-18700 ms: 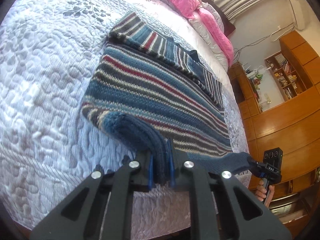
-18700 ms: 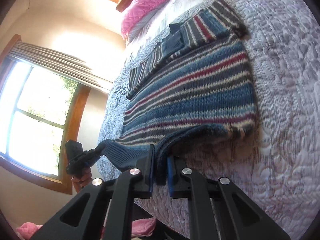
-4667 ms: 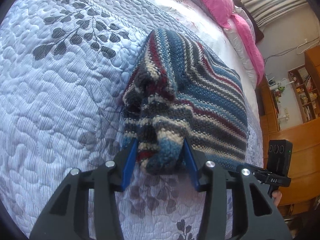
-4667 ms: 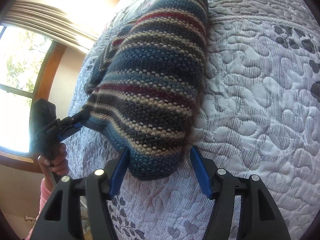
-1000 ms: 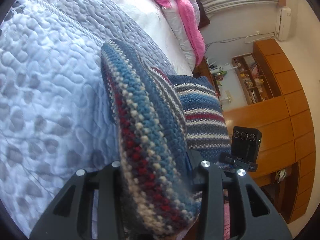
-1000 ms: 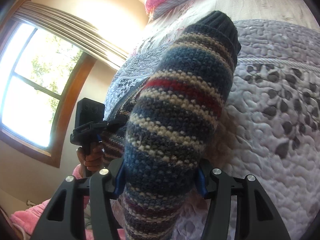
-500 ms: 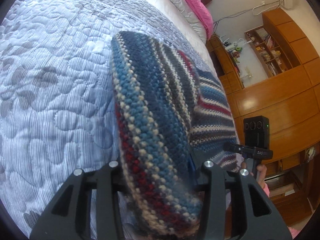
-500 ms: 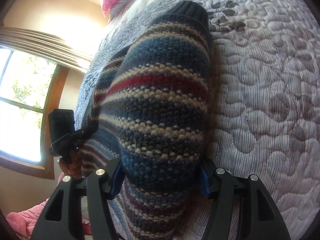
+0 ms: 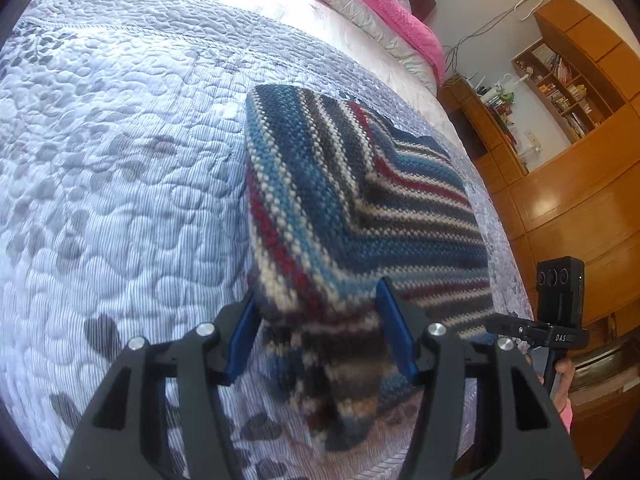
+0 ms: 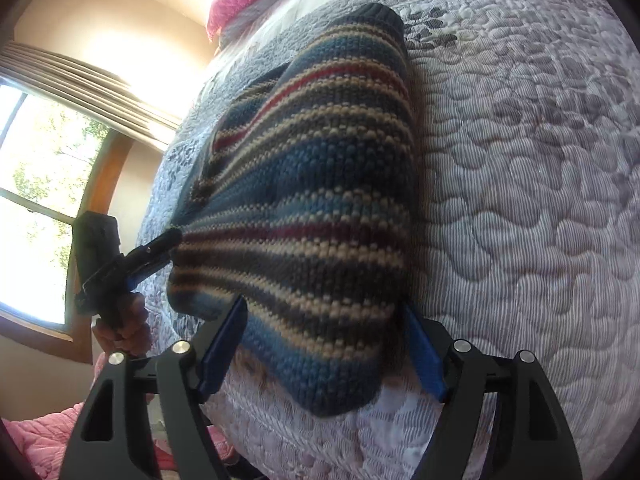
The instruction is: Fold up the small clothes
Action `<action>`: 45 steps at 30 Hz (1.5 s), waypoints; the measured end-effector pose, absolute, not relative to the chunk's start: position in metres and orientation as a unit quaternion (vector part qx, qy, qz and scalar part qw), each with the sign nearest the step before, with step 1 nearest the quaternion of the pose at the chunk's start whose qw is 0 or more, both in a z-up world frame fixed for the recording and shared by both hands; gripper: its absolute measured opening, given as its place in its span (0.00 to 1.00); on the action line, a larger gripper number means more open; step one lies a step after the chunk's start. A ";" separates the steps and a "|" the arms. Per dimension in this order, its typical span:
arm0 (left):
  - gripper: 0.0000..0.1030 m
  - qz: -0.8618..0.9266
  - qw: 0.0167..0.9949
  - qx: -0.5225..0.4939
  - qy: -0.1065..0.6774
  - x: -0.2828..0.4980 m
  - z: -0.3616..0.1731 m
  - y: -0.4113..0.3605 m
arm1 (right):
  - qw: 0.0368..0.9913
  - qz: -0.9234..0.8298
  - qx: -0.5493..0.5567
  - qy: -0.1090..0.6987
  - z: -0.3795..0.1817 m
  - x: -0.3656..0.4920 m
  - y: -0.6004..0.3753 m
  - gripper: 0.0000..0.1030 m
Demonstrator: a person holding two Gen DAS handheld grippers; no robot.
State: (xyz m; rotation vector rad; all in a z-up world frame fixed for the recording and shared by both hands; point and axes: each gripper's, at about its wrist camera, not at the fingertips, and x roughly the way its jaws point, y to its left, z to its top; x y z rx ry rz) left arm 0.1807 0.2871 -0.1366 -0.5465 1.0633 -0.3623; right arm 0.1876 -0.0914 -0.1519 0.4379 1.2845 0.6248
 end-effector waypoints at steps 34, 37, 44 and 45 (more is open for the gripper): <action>0.65 -0.084 0.826 -0.197 0.521 0.086 -0.160 0.286 | 0.762 0.174 0.202 0.590 -0.160 0.144 -0.065 0.43; 0.67 -0.078 0.827 -0.193 0.521 0.076 -0.150 0.281 | 0.763 0.171 0.200 0.590 -0.160 0.136 -0.067 0.44; 0.70 -0.038 0.838 -0.154 0.522 0.046 -0.133 0.281 | 0.784 0.146 0.153 0.584 -0.146 0.110 -0.063 0.57; 0.71 -0.033 0.840 -0.146 0.521 0.041 -0.129 0.281 | 0.788 0.143 0.142 0.582 -0.143 0.105 -0.060 0.59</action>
